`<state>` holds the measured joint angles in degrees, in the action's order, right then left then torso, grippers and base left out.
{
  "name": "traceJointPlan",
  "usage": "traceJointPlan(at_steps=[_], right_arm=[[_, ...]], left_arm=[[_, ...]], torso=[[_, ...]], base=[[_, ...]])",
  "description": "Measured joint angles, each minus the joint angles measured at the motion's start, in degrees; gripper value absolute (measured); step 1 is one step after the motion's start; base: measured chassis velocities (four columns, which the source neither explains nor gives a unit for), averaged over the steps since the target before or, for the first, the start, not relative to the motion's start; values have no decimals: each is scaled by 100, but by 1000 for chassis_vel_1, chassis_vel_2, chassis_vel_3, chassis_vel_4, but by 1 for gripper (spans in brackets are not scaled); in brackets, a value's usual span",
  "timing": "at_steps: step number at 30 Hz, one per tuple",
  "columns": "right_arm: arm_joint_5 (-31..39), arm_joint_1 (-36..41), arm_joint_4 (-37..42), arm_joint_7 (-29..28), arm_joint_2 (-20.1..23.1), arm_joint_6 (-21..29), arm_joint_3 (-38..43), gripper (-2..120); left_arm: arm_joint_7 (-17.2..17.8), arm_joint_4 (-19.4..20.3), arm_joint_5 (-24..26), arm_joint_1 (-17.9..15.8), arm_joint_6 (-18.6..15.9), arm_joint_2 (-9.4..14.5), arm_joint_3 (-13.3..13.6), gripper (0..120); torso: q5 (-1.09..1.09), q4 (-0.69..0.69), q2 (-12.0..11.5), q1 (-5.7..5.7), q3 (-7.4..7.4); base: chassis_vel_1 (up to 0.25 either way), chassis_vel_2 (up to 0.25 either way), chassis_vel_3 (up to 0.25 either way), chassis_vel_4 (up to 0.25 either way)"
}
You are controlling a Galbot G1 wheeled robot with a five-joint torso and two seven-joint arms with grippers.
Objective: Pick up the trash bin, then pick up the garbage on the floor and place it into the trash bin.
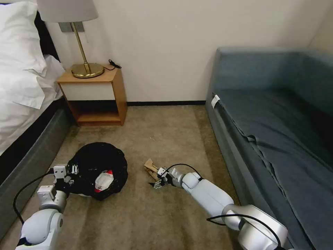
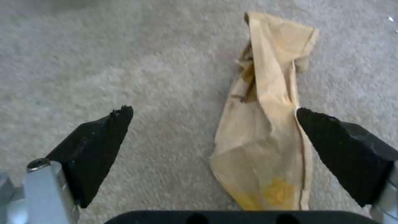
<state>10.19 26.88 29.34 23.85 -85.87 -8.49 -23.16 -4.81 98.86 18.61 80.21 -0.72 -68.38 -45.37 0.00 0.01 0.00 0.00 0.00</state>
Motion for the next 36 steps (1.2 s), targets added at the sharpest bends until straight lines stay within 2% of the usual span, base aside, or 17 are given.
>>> traceJointPlan(at_steps=[5, 7, 11, 13, 14, 19, 20, 24, 25, 29, 30, 32, 36], right_arm=[[-73, -1, -144, -141, -120, -45, 41, 99], [-93, -23, -284, -196, -206, -126, 54, 89], [-100, 4, -291, -195, -219, -158, 46, 80], [-101, 65, -257, -187, -203, -166, 39, 70], [-101, 65, -257, -187, -203, -166, 39, 70], [-97, 151, -173, -179, -108, -186, 71, 46], [-97, 151, -173, -179, -108, -186, 71, 46], [-87, 189, -90, -179, -50, -195, 107, 29], [-87, 189, -90, -179, -50, -195, 107, 29], [-97, 268, 58, -215, 7, -230, 204, 12], [-97, 268, 58, -215, 7, -230, 204, 12], [-130, 312, 98, -240, -3, -282, 360, 1], [-115, 387, 282, -285, 71, -307, 456, 0]], left_arm=[[-4, -12, -2, 48, 28, 2, -45, 7], [-4, 18, -6, 69, 34, -5, -54, 7], [-4, 48, -16, 87, 36, -28, -66, 7], [-13, 96, -16, 119, 36, -40, -73, 7], [-13, 96, -16, 119, 36, -40, -73, 7], [-14, 151, -15, 175, 59, -38, -114, 7], [-14, 151, -15, 175, 59, -38, -114, 7], [-14, 203, -14, 216, 78, -35, -129, 7], [-14, 203, -14, 216, 78, -35, -129, 7], [-19, 255, -8, 244, 80, -26, -144, 7], [-19, 255, -8, 244, 80, -26, -144, 7], [-19, 255, -3, 244, 86, -8, -169, 7], [-19, 259, 9, 254, 101, 11, -203, 7]], torso=[[0, -2, 0, 0, 0], [1, -2, 0, 0, 0], [0, -1, 0, 0, 0], [0, -1, 0, 0, 0], [0, -1, 0, 0, 0], [0, -1, 0, 0, 0], [0, -1, 0, 0, 0], [0, -1, 0, 0, 0], [0, -1, 0, 0, 0], [0, 0, 0, 0, 0], [0, 0, 0, 0, 0], [0, -1, 0, 0, 0], [-1, -2, 0, 0, 0]], base=[[0, 0, 0, 0], [0, 0, 0, 0], [0, 0, 0, 0], [0, 0, 0, 0], [0, 0, 0, 0], [0, 0, 0, 0], [0, 0, 0, 0], [0, 0, 0, 0], [0, 0, 0, 0], [0, 0, 0, 0], [0, 0, 0, 0], [0, 0, 0, 0], [0, 0, 0, 0]])
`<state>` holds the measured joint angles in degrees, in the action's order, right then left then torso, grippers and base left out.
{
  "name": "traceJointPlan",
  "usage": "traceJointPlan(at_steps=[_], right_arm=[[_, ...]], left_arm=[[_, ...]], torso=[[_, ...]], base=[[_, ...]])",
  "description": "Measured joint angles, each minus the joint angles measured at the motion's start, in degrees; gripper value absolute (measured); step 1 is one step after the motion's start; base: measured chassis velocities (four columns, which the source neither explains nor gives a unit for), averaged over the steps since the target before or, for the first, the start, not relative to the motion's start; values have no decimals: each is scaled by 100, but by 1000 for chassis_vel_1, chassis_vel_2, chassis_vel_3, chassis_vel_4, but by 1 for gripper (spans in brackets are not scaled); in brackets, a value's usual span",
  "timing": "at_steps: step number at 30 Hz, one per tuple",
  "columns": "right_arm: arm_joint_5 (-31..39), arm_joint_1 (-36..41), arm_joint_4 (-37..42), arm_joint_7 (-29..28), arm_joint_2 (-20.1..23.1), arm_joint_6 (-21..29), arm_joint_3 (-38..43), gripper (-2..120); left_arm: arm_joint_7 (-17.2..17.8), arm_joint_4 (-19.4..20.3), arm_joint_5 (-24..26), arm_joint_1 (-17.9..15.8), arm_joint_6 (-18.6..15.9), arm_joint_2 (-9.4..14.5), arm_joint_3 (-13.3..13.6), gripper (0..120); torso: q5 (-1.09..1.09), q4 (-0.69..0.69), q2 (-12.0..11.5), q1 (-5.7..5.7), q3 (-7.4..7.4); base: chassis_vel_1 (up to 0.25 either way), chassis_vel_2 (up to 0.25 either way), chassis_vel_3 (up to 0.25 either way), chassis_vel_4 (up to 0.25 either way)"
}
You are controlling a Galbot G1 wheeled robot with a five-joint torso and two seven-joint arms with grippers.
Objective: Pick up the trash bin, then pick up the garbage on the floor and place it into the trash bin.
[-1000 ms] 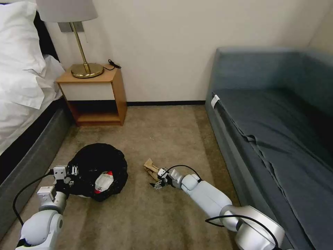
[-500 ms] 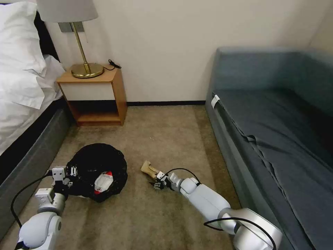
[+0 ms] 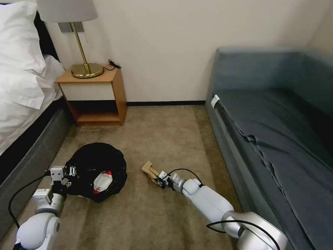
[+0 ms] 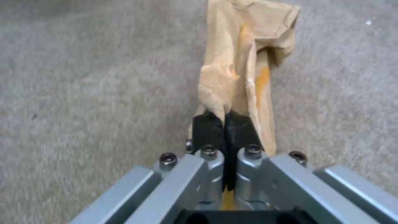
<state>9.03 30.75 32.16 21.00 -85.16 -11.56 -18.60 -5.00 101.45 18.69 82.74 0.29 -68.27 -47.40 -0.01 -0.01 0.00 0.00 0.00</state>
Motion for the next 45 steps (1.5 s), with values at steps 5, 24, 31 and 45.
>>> traceJointPlan(at_steps=[5, 24, 31, 45], right_arm=[[34, 87, 417, -205, 189, -14, 11, 0], [-92, -110, 2715, -224, 789, -582, 608, 0], [505, -133, 3598, -186, 951, -327, 457, 0], [775, 116, 4320, -530, 665, -229, -784, 0]], left_arm=[[-2, 5, 4, 8, 17, 1, -10, 7], [-10, 136, -86, -22, -86, -6, 100, 7], [-17, 93, -108, -85, -63, 2, 104, 7], [-1, 205, -101, -141, -94, -39, 54, 7]], torso=[[0, 2, 0, 0, 0], [1, 2, 0, 0, 0], [1, 1, 0, 0, 0], [2, 0, 0, 0, 0]], base=[[0, 0, 0, 0], [0, 0, 0, 0], [0, 0, 0, 0], [0, 0, 0, 0]])
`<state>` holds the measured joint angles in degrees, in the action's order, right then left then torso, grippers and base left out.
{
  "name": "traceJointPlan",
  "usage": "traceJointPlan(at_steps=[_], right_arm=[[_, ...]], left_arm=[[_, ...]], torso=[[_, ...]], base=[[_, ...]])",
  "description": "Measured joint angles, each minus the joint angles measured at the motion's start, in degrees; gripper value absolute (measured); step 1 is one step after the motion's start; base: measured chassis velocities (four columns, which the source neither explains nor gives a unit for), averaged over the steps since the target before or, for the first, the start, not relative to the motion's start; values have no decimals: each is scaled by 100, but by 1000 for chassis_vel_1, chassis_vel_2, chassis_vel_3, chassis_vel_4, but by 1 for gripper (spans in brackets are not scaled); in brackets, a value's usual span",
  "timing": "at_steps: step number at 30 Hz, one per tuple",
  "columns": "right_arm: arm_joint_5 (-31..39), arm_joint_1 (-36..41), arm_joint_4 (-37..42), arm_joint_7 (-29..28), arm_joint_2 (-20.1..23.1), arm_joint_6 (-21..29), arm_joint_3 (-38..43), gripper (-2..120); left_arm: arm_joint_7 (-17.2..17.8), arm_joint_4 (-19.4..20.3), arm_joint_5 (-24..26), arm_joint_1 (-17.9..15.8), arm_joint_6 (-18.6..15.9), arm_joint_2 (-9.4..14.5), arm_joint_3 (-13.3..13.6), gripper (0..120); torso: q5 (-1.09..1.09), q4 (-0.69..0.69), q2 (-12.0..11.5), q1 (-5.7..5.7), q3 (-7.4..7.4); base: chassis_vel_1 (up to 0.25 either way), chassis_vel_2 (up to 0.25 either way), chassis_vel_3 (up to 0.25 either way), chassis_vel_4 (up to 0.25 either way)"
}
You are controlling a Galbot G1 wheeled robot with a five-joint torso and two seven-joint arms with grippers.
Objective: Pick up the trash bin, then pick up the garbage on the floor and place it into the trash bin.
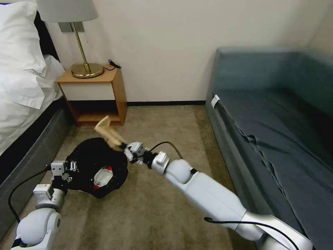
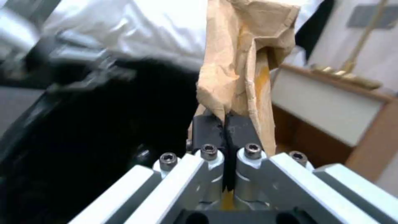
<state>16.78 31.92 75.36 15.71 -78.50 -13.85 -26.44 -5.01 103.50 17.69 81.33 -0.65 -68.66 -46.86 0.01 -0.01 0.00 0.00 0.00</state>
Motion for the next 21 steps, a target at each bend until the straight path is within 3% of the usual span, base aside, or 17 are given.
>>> traceJointPlan(at_steps=[14, 21], right_arm=[[-402, 298, -641, -341, -308, -212, -636, 1], [-447, 282, -675, -492, -348, -211, -704, 27]], left_arm=[[-3, -104, -36, -59, 2, -163, 50, 7], [-11, -177, -27, -77, 10, -146, 41, 7]], torso=[[0, 1, 0, 0, 0], [0, 0, 0, 0, 0]], base=[[0, 0, 0, 0], [0, 0, 0, 0]])
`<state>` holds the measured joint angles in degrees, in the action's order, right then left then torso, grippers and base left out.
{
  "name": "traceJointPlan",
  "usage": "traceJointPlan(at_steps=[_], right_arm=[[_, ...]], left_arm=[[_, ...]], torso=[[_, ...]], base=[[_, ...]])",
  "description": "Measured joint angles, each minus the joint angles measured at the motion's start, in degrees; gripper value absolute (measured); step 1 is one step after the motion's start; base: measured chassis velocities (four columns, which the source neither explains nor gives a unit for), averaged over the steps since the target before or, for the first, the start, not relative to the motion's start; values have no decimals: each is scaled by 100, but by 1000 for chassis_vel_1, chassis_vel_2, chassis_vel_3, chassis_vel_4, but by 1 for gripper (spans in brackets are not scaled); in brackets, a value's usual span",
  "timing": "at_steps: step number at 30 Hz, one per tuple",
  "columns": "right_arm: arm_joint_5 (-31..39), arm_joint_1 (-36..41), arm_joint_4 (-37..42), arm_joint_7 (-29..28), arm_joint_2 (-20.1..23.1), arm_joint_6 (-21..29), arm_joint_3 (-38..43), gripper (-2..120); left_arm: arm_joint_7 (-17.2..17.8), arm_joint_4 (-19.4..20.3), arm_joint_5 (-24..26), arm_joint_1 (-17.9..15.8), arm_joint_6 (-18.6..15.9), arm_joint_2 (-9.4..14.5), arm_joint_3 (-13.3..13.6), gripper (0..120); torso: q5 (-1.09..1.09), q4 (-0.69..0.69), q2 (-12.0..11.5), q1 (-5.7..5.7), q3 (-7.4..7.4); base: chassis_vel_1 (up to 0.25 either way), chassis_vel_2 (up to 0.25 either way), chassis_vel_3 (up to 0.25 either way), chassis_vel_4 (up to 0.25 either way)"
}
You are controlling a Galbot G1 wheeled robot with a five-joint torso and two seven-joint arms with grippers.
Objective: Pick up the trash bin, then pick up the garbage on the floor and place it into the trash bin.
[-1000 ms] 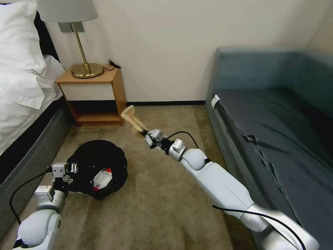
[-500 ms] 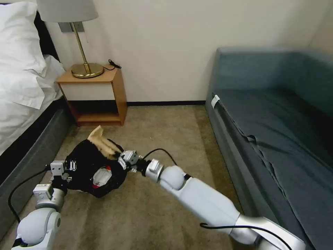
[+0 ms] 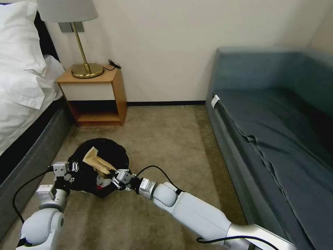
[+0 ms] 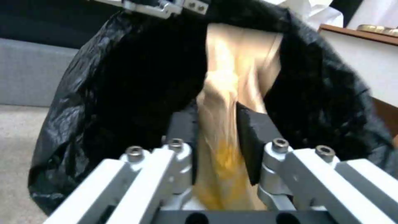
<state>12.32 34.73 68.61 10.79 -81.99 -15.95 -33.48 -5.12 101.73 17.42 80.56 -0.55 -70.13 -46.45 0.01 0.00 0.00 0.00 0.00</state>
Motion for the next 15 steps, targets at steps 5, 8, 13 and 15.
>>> traceJointPlan(at_steps=[5, 8, 13, 15], right_arm=[[13, -38, 16, -18, 21, 8, 5, 43], [41, -40, 79, -73, 26, 26, 12, 55], [155, -79, 248, -206, 7, 93, 124, 72], [198, -106, 315, -246, 0, 117, 187, 79]], left_arm=[[-21, -38, 22, -3, 19, 8, -2, 7], [-34, -58, 53, -18, 21, 39, -4, 7], [-37, -108, 100, -48, 24, 68, -10, 7], [-39, -127, 124, -57, 30, 68, -15, 7]], torso=[[0, 0, 0, 0, 0], [0, 1, 0, 0, 0], [0, 1, 0, 0, 0], [0, 0, 0, 0, 0]], base=[[0, 0, 0, 0], [0, 0, 0, 0], [0, 0, 0, 0], [0, 0, 0, 0]])
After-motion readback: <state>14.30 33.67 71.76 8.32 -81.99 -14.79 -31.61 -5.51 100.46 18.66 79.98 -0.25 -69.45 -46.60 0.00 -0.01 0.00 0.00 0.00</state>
